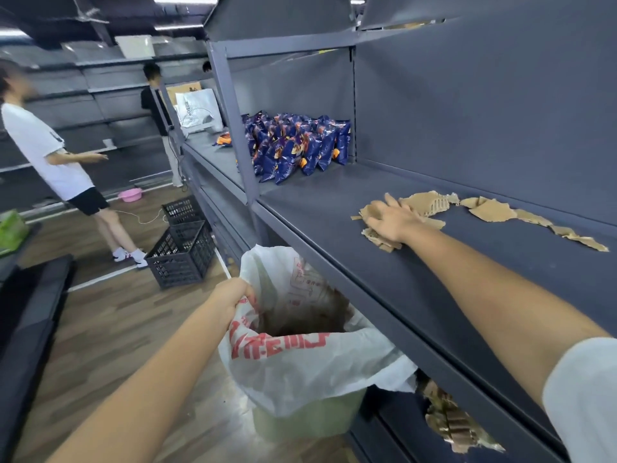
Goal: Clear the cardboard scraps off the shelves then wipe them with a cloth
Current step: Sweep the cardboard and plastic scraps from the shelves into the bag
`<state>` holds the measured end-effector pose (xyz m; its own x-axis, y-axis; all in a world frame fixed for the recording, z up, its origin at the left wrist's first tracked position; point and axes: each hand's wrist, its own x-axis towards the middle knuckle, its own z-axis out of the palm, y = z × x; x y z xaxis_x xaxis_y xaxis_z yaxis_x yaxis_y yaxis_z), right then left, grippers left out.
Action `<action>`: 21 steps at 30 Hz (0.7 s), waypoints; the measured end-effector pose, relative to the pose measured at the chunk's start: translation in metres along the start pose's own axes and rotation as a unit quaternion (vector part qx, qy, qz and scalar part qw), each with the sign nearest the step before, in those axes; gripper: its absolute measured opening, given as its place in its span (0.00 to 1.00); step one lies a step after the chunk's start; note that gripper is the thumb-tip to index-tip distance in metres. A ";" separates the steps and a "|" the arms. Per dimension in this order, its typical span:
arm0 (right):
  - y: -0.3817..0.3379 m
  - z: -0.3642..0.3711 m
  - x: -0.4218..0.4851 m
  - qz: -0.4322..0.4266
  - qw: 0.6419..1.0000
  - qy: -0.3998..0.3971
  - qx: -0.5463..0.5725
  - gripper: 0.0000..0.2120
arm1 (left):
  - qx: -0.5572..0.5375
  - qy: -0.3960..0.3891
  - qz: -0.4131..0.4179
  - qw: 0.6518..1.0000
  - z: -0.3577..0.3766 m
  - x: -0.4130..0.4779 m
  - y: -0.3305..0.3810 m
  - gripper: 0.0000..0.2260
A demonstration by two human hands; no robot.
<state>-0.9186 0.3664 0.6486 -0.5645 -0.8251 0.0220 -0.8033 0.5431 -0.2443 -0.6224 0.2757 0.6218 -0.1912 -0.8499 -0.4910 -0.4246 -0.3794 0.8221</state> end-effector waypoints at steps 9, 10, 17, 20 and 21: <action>-0.025 0.027 -0.007 -0.104 0.994 -0.023 0.011 0.26 | 0.073 0.031 0.017 0.997 0.000 -0.001 0.004 0.09; -0.031 0.029 -0.014 -0.130 0.991 -0.023 0.010 0.24 | 0.079 0.037 0.020 0.996 0.001 0.000 0.004 0.08; -0.087 0.044 -0.094 -0.318 0.947 -0.027 -0.022 0.17 | 0.092 0.016 0.012 0.996 0.000 0.000 0.002 0.12; -0.101 0.049 -0.111 -0.381 0.922 -0.041 -0.062 0.18 | 0.086 0.008 0.009 0.996 0.003 -0.003 0.004 0.06; -0.103 0.047 -0.107 -0.381 0.923 -0.022 -0.057 0.19 | 0.072 0.013 0.007 0.997 0.002 -0.003 0.003 0.08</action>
<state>-0.7661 0.3915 0.6257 0.1777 -0.9783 0.1061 -0.9800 -0.1858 -0.0711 -0.6247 0.2777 0.6257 -0.1765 -0.8647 -0.4703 -0.5450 -0.3121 0.7782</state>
